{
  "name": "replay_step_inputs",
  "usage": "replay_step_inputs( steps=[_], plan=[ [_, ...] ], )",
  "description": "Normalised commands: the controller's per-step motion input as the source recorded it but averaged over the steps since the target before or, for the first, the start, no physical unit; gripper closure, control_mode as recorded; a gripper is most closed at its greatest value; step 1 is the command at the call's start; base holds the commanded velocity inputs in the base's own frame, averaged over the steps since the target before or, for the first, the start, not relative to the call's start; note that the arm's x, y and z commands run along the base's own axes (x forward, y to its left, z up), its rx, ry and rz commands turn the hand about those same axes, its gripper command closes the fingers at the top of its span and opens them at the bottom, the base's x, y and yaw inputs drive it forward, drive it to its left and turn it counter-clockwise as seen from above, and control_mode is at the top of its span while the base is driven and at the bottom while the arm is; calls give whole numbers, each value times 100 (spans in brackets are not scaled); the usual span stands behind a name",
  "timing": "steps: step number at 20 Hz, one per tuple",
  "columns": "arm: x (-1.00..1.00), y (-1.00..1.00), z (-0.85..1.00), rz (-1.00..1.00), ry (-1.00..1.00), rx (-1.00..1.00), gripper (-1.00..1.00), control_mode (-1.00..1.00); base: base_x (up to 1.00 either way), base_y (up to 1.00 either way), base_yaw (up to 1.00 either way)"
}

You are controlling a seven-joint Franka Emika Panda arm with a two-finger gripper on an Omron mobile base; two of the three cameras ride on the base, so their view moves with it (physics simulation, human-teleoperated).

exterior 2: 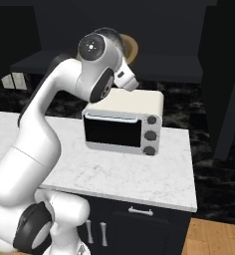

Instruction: Pick up the bowls on the counter and stack them on top of one another in the open cabinet. Place the smaller bowl on top of the larger bowl.

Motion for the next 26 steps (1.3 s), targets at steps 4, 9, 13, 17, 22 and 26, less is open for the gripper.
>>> replay_step_inputs(
  steps=[4, 9, 13, 17, 22, 26],
  plan=[
    [64, 0, -6, 0, 0, 0, 100, -100, 0, 0, 0],
    [70, 0, -12, 0, 1, -1, 100, -100, 0, 0, 0],
    [67, 0, -1, 0, 0, 0, 100, -100, 0, 0, 0],
    [58, 0, -4, 0, 0, 0, 100, -100, 0, 0, 0],
    [59, 0, 0, 0, 0, 0, 100, -100, 0, 0, 0],
    [54, 4, 1, -4, 0, 0, 100, -100, 0, 0, 0]
  ],
)
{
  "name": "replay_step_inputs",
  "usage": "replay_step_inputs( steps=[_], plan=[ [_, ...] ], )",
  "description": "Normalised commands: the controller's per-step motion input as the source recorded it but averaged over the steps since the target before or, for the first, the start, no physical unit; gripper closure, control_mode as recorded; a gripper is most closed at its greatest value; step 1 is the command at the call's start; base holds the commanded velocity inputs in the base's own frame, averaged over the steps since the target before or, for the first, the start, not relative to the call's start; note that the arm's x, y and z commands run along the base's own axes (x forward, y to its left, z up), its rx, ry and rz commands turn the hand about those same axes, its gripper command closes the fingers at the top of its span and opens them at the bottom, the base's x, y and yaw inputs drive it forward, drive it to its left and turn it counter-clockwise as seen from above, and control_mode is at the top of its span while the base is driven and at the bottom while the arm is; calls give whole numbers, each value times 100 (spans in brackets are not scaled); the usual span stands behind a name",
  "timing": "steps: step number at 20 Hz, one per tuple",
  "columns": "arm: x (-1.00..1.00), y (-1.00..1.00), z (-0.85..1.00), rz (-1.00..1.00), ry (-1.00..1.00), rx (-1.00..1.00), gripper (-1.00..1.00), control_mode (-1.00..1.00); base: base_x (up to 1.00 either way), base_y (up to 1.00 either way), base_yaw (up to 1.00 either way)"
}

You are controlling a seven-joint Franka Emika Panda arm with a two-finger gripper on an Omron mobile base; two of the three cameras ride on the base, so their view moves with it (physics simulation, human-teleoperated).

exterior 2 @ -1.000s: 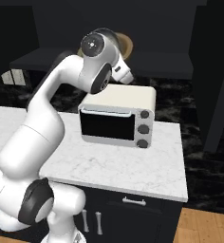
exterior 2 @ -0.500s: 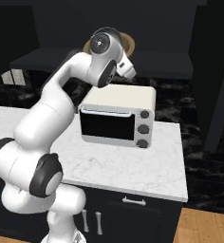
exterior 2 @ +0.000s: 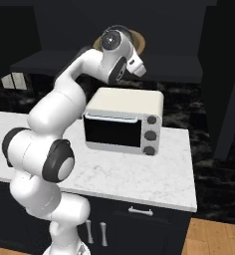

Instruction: Pick up the bowls on the counter and stack them on top of one another in the open cabinet. Place the smaller bowl on top of the larger bowl.

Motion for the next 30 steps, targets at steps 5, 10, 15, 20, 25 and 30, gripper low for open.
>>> replay_step_inputs(
  steps=[5, 10, 15, 20, 25, 30],
  plan=[
    [28, 3, 1, -4, 0, 0, -100, -100, 0, 0, 0],
    [0, 0, 4, 0, -1, 0, -100, -100, 0, 0, 0],
    [-53, 0, 48, 0, -23, -2, -100, -100, 0, 0, 0],
    [-100, 9, 69, 0, -39, -4, -100, -100, 0, 0, 0],
    [-100, 33, -9, 0, -15, 0, -100, -100, 0, 0, 0],
    [-100, 47, -94, 0, 0, -6, -100, -100, 0, 0, 0]
  ],
)
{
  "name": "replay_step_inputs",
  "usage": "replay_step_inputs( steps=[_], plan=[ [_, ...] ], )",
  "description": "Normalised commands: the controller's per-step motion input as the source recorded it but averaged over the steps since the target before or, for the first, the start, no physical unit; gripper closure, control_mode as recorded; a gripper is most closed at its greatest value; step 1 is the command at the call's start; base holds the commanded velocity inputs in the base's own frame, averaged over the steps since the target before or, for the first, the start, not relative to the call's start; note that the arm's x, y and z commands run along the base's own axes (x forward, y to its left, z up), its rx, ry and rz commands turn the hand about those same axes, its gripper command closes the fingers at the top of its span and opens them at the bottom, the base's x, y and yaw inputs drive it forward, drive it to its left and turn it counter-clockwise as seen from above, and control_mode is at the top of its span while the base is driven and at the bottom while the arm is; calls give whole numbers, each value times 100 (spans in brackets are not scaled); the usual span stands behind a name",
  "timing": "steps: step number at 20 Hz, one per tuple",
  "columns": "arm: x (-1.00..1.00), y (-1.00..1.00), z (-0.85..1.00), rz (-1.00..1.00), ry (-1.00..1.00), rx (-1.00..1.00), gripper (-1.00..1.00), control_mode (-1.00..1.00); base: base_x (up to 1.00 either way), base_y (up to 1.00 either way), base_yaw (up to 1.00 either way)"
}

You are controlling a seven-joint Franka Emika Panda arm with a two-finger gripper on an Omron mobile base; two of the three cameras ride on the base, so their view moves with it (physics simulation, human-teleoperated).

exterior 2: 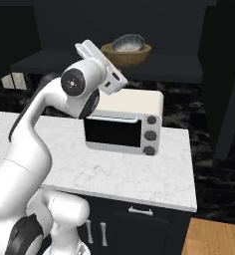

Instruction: Pick up the bowls on the counter and stack them on top of one another in the open cabinet. Place the smaller bowl on top of the larger bowl.

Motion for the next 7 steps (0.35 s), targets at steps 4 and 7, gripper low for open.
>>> replay_step_inputs(
  steps=[4, 7],
  plan=[
    [-100, 61, -100, 0, 16, -19, -100, -100, 0, 0, 0],
    [-100, 67, -100, 0, 44, -25, -100, -100, 0, 0, 0]
  ],
)
